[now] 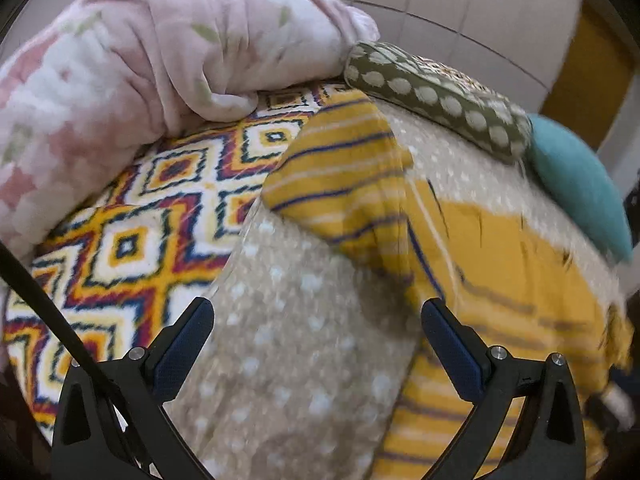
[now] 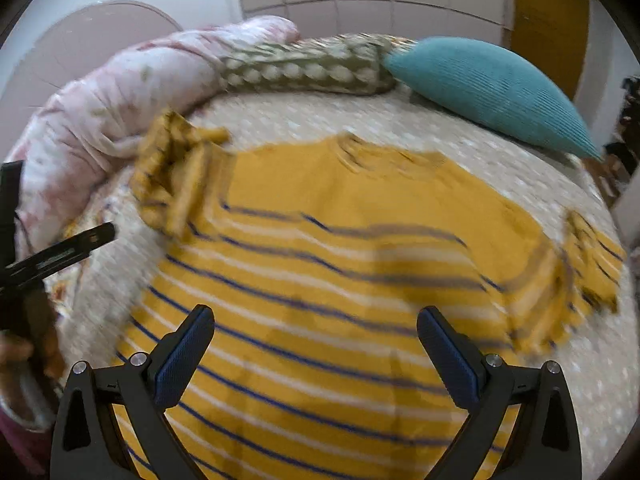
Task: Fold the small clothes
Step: 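Grasp the sleeve cuff nearest the left tool with the left gripper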
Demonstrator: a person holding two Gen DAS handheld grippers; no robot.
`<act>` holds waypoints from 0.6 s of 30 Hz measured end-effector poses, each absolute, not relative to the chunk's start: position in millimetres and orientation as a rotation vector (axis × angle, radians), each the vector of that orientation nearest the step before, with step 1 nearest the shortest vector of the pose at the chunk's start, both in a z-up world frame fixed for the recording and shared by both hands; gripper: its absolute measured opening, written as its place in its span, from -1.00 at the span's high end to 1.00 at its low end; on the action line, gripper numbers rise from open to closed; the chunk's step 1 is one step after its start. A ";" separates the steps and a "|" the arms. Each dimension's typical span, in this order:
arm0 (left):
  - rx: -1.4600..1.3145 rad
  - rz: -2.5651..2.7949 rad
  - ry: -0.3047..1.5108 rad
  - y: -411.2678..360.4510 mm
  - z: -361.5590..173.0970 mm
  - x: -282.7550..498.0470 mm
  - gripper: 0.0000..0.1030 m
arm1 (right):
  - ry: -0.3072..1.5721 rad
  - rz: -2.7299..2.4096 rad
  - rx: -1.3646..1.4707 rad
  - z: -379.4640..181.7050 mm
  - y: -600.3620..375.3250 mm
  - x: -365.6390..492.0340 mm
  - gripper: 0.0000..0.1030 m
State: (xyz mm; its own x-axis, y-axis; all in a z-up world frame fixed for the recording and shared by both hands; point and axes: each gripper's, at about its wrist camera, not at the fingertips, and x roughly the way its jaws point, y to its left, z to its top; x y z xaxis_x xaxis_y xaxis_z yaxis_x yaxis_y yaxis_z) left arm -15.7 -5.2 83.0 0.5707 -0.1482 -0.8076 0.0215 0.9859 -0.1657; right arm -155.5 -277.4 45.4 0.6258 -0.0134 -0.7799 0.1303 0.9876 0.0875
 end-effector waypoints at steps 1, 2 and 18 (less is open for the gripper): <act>-0.158 -0.109 0.965 -4.7 86.6 -5.1 -1.00 | 0.893 -0.072 0.134 48.0 -272.1 -147.0 -0.99; -0.164 -0.109 0.961 -5.8 90.4 4.3 -1.00 | 0.888 -0.064 0.126 50.9 -266.9 -140.0 -0.99; 0.085 -0.001 1.156 -47.2 49.5 185.9 0.04 | 0.997 -0.065 0.155 -0.7 -292.9 -140.7 -0.99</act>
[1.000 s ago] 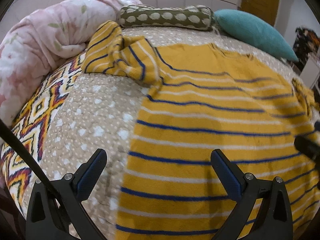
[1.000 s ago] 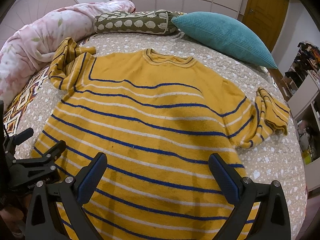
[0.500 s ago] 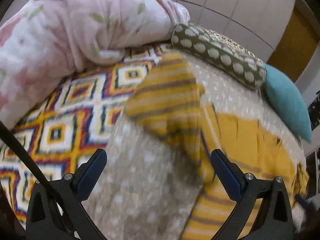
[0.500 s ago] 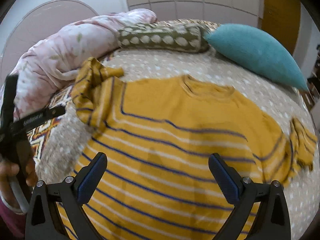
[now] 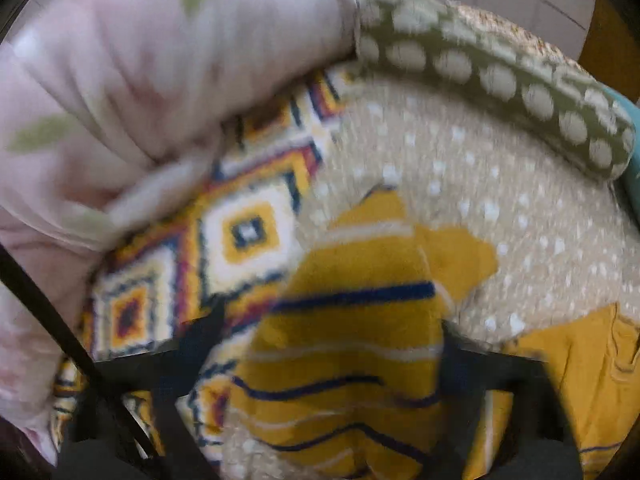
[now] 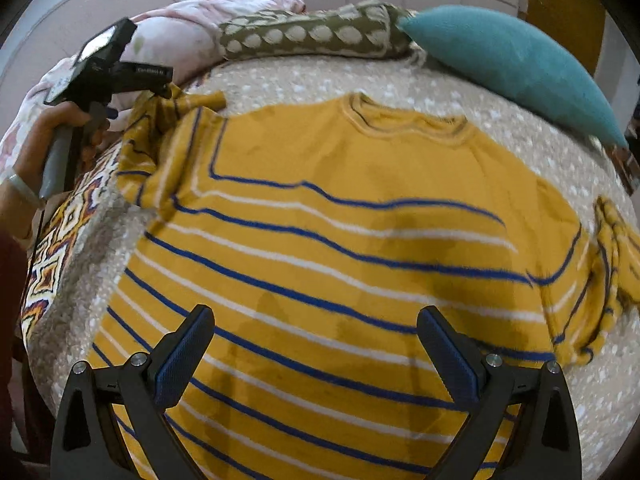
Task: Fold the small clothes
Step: 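Grasp the sleeve cuff nearest the left tool with the left gripper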
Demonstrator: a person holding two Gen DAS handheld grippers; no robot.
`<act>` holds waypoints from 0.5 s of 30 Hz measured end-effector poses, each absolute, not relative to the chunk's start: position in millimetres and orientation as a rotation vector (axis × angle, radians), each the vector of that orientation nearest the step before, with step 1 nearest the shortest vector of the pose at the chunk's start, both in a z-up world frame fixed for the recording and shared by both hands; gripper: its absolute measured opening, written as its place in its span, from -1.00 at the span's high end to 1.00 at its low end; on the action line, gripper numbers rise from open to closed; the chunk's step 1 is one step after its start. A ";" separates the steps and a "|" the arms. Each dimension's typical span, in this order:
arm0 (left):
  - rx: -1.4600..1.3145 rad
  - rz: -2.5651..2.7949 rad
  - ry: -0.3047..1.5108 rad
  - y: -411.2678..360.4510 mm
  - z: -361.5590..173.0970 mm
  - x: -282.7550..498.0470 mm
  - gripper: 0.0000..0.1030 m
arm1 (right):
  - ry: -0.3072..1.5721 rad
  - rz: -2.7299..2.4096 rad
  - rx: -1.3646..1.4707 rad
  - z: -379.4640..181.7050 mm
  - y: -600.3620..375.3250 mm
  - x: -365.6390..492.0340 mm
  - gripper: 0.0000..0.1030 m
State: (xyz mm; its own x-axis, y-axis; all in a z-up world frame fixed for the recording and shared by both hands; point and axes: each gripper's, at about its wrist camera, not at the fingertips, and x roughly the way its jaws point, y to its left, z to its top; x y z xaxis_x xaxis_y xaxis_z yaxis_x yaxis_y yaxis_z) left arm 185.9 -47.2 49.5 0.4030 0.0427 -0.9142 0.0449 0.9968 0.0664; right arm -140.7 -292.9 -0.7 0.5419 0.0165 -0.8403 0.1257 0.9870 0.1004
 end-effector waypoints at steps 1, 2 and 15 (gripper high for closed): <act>0.047 -0.015 1.197 -42.5 42.3 184.1 0.57 | 1.002 -0.067 0.160 -2.7 -295.9 -141.2 -0.99; 0.004 -0.035 1.208 -38.2 40.3 180.8 0.68 | 1.004 -0.071 0.163 -4.1 -298.4 -141.6 -0.99; -0.082 -0.552 0.907 -125.6 184.2 54.0 0.76 | 0.939 -0.170 0.276 9.2 -350.7 -169.3 -0.99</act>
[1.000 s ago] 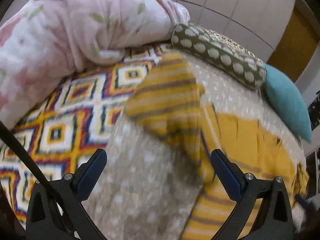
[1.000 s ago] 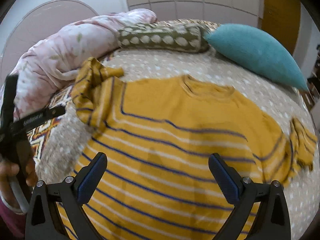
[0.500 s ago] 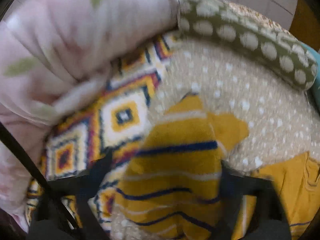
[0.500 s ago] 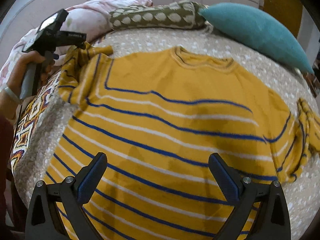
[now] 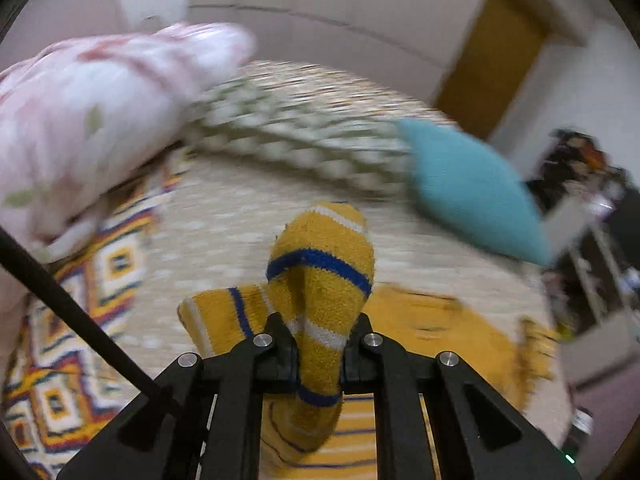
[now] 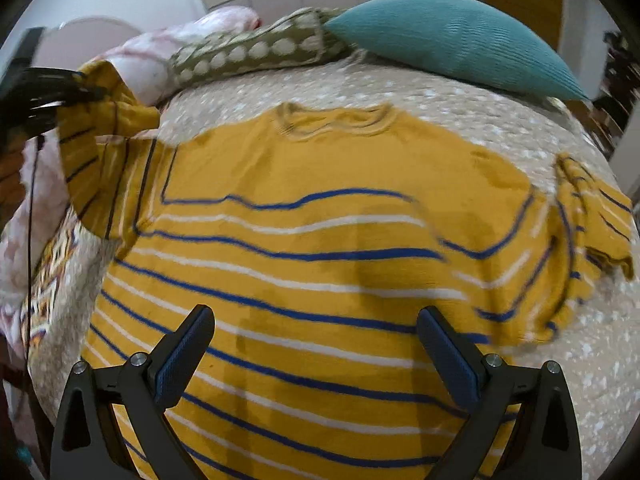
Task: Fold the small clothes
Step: 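Grasp the sleeve cuff nearest the left tool with the left gripper, then fold the held sleeve across the sweater body and open the left gripper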
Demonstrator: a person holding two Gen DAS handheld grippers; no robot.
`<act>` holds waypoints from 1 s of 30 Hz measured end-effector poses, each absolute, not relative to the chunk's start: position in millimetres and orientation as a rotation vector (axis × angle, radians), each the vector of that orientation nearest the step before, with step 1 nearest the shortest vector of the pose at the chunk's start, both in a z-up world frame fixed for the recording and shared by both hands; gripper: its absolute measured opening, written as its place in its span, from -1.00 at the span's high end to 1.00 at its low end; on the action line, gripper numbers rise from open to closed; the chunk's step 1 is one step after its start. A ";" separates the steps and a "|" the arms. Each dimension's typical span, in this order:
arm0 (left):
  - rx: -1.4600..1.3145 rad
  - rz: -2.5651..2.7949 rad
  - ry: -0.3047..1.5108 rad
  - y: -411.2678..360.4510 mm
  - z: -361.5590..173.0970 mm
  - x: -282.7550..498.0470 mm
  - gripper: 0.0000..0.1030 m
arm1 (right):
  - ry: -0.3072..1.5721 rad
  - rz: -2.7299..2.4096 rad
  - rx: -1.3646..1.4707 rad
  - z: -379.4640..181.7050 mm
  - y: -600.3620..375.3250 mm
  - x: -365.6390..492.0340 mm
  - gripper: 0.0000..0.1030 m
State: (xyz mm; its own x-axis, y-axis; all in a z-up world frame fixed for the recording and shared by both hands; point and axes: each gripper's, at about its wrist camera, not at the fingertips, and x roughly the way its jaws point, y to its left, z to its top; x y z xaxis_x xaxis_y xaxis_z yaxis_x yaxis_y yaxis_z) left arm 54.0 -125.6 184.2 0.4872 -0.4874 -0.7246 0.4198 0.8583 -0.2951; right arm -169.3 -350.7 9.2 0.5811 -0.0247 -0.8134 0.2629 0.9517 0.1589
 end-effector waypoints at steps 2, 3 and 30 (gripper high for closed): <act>-0.085 -0.658 0.882 -148.6 191.0 27.8 0.76 | 0.916 -0.194 0.302 15.1 -361.2 -176.7 -0.99; -0.077 -0.707 0.880 -162.4 186.8 13.7 0.75 | 0.901 -0.211 0.316 19.1 -368.6 -182.0 -0.99; 0.164 -0.587 0.999 -80.8 53.0 -51.3 -0.74 | 0.846 -0.033 0.492 29.5 -377.6 -121.4 -0.86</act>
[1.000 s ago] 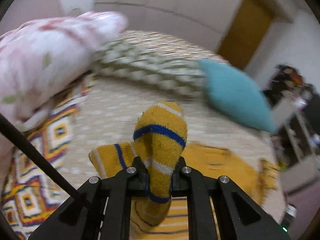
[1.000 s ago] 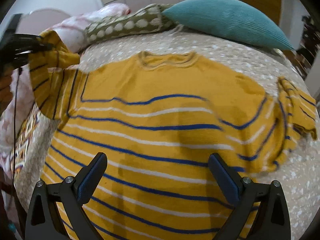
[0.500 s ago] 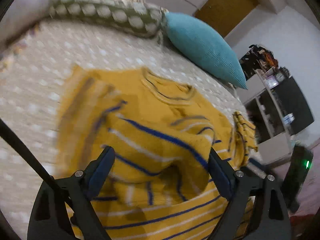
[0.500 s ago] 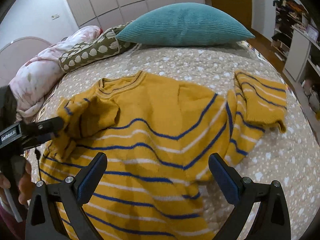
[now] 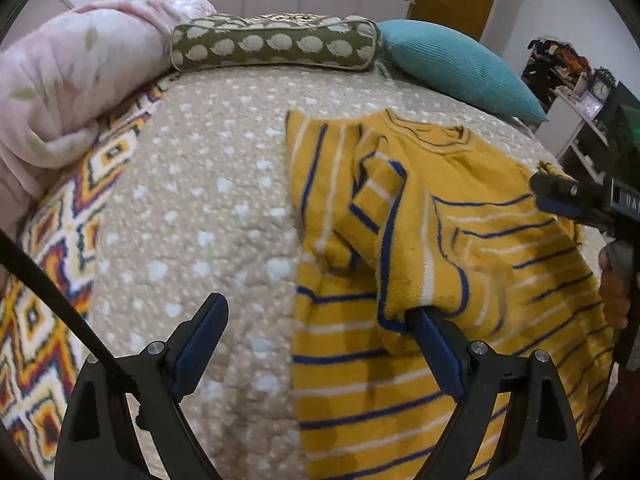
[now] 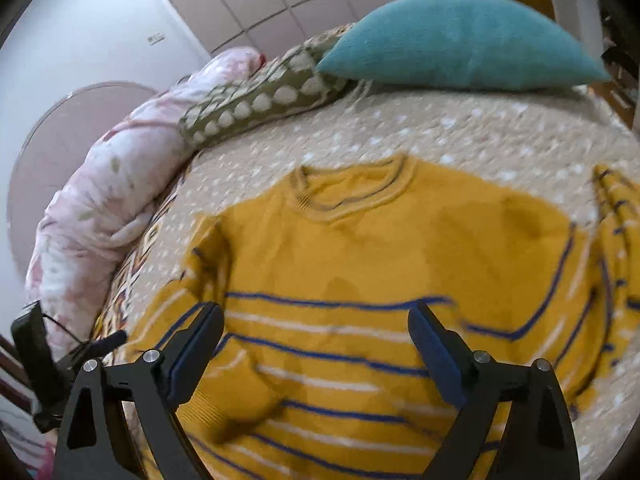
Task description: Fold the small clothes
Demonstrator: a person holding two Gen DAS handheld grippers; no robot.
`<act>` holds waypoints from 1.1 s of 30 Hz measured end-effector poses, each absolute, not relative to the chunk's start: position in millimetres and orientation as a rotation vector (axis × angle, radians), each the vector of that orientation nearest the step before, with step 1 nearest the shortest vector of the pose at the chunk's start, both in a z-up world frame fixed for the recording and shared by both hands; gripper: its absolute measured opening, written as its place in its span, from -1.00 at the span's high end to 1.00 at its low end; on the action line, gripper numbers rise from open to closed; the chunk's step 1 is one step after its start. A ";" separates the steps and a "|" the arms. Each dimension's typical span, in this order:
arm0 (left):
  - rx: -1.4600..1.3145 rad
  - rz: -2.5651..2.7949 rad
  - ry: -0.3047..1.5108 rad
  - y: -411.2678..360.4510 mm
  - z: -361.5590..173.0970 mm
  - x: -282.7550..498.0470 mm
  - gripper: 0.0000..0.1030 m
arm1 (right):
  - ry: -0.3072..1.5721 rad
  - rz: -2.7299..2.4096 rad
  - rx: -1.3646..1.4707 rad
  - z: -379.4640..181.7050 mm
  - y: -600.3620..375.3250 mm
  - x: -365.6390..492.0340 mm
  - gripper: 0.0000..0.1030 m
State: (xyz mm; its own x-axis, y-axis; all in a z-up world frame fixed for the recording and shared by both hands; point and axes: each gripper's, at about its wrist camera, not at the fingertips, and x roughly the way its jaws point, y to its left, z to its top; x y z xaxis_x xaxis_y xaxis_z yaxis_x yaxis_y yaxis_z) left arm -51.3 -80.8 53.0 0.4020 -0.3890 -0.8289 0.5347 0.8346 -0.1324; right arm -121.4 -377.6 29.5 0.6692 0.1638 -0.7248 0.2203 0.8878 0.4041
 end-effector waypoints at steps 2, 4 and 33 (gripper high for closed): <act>0.187 -0.594 1.008 -84.9 47.5 -53.6 -0.74 | 0.875 0.018 0.471 25.1 -361.7 -120.6 -0.86; 0.209 -0.594 1.012 -86.6 45.7 -56.3 -0.74 | 0.906 0.077 0.417 18.1 -340.5 -120.0 -0.86; 0.201 -0.373 1.042 -88.0 22.6 -22.1 -0.74 | 0.780 -0.459 0.021 41.4 -439.8 -137.5 0.91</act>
